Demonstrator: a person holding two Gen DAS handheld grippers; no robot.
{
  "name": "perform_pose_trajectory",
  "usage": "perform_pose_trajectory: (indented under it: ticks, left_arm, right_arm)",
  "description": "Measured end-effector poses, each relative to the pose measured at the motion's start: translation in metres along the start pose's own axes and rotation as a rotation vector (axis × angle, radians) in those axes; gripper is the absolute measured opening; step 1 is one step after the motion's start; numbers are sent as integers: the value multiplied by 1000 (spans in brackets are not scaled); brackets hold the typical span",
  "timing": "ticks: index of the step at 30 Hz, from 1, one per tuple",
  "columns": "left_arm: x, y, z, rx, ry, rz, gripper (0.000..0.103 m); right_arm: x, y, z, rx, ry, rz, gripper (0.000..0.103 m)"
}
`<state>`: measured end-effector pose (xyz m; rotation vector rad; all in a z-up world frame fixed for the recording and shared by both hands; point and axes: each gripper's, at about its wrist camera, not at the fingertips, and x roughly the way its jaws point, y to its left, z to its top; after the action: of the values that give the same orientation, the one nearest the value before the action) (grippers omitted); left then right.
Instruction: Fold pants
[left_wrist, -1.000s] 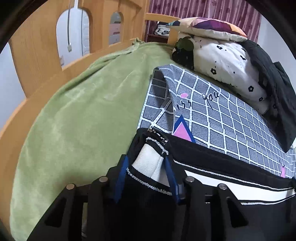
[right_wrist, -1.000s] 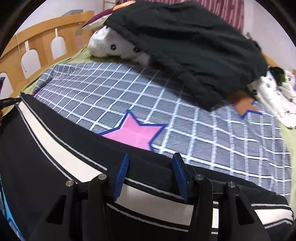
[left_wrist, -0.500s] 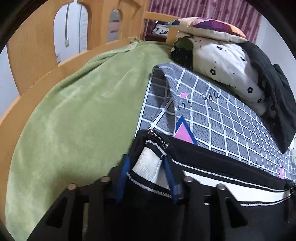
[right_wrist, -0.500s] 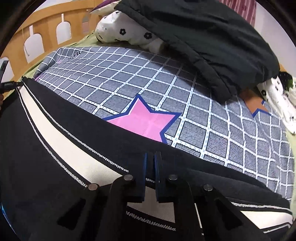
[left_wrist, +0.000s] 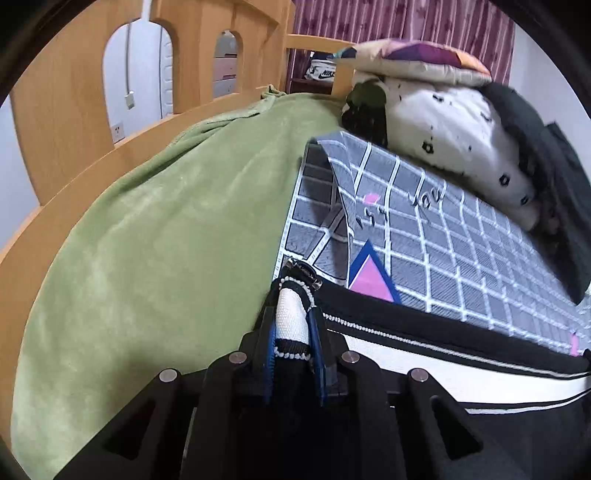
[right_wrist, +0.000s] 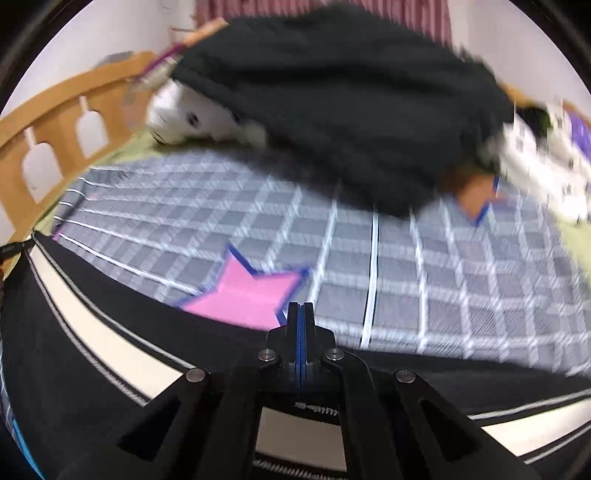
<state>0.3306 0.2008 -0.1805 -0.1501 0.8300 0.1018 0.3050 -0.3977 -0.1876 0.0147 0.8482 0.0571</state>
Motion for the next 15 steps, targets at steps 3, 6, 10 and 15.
perform_pose_trajectory:
  ticks: [3, 6, 10, 15]
  left_arm:
    - [-8, -6, -1, 41, -15, 33, 23]
    - [-15, -3, 0, 21, -16, 50, 48]
    - [-23, 2, 4, -26, -41, 11, 65]
    - [-18, 2, 4, -22, -21, -2, 65]
  right_arm:
    - [2, 3, -3, -27, 15, -17, 0]
    - [-18, 2, 4, -41, -21, 45, 11]
    - [-32, 3, 5, -57, -49, 120, 57]
    - [-6, 19, -9, -145, 60, 101, 57]
